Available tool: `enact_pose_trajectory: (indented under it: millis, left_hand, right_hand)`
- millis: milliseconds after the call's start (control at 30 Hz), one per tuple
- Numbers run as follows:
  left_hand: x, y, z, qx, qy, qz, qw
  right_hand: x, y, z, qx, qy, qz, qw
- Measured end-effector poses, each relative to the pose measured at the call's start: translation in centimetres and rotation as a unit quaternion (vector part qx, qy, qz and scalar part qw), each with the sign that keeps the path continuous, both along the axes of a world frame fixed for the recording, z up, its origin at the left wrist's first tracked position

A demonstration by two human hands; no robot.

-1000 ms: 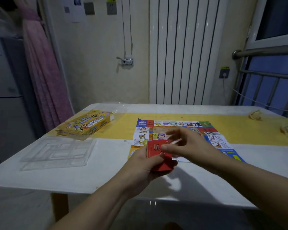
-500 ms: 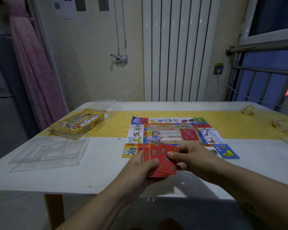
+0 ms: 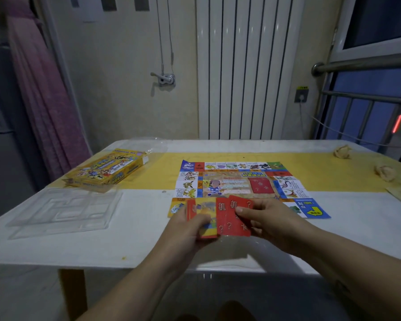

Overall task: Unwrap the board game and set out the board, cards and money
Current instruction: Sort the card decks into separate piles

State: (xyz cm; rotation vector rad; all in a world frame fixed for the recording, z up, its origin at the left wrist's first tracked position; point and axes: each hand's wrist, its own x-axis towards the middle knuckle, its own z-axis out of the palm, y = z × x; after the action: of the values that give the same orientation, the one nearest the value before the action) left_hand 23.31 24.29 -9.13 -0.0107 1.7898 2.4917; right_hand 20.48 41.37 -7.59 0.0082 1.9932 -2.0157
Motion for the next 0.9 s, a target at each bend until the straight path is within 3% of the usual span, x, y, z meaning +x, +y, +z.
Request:
enact_pose_trajectory:
  millis: [167,300,400,567,667,767,900]
  left_hand:
    - [-1.5,-2.9,0.0,0.054,-0.015,0.132,0.990]
    - [-1.7,-5.2,0.3,0.104,-0.015,0.171,0.980]
    - [-1.4,-6.5,0.4,0.096,-0.016,0.182,0.978]
    - [-0.7,-7.7,0.0,0.067,-0.018,0.171,0.983]
    - [0.1,-7.3,-0.3,0.050,-0.025,0.109,0.992]
    - [0.7,-6.2,-0.6,0.019,-0.017,0.024,0.999]
    - [1.0,-4.3,-0.6,-0.054,0.004,-0.031,0.998]
  right_hand:
    - [-0.4,-0.4,-0.2,0.048,0.052,-0.024,0.997]
    - [-0.3,-3.7,-0.2,0.180,0.130,0.024,0.975]
    - [-0.5,-6.7,-0.9,0.206,0.149,0.053,0.966]
    - [-1.1,-8.4,-2.5,0.405,0.232,0.037,0.884]
    - [-0.8,-7.5,-1.1,0.314,0.265,0.007,0.912]
    - [-0.4,-6.8,0.7,0.220,0.228,0.026,0.948]
    - [0.1,-6.1,1.3,0.205,0.192,0.051,0.958]
